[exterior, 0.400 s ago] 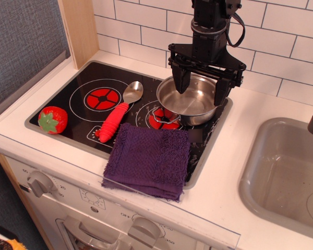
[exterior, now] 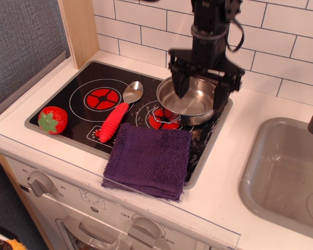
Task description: Place the spatula on the far left edge of the stove.
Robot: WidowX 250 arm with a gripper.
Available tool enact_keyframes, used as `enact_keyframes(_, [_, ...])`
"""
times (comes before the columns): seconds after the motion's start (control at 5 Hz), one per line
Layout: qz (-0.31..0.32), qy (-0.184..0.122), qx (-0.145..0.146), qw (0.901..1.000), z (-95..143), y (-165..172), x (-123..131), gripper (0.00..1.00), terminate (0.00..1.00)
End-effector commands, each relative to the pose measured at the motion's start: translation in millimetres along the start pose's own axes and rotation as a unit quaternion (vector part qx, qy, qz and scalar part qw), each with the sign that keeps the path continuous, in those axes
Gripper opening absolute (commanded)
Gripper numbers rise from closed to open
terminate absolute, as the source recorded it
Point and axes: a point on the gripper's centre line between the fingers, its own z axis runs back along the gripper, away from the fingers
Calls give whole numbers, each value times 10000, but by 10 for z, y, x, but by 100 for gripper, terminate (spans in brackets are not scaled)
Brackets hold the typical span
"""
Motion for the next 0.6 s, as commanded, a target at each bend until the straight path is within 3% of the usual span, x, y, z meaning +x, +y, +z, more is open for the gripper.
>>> enact_keyframes(0.0, [677, -387, 174, 9968, 286, 461, -136, 100, 0])
enact_keyframes(0.2, [1056, -461, 598, 9915, 423, 739, -339, 100, 0])
enact_keyframes(0.4, [1322, -267, 591, 9891, 329, 940, -455, 100, 0])
